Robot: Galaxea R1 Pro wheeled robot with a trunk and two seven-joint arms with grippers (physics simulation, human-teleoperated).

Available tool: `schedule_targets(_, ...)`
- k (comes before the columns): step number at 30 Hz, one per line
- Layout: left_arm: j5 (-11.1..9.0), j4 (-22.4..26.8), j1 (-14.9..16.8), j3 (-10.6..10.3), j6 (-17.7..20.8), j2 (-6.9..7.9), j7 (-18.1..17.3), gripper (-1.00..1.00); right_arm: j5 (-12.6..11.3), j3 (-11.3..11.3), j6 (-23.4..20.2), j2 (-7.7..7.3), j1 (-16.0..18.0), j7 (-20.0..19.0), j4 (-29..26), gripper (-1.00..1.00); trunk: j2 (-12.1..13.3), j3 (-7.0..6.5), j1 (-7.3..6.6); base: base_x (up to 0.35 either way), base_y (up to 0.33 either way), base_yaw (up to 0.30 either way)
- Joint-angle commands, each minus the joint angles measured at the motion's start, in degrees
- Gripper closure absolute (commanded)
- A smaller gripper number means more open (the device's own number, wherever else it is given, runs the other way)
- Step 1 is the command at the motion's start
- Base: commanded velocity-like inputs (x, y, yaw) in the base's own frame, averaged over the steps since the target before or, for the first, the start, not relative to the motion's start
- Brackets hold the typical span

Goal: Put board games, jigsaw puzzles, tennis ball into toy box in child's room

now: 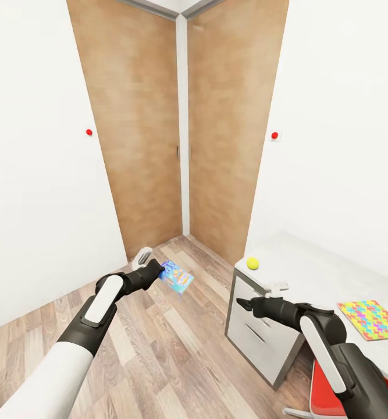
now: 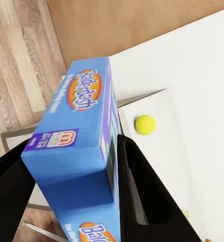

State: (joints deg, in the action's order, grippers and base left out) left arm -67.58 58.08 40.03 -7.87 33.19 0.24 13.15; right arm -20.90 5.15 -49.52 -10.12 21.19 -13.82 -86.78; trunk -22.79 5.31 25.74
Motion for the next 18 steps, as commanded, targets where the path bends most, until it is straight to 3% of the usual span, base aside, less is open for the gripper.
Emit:
schedule_targets(1,-0.62,0.21,0.05,-0.07,0.06,0.03,0.48,1.00,0.33,-0.05,-0.56,-0.06,-0.13,-0.32,-0.83,-1.00,-0.13,0.13,0.04,0.009,0.000,0.000)
schedule_targets(18,-0.64,4.93,-1.53,0.26,0.12,0.79,0.38,1.00,0.30,-2.54,-5.39,-0.24,-2.42,-0.73,-5.33,-1.00,-0.13,0.13,0.04,0.003,0.000,-0.015)
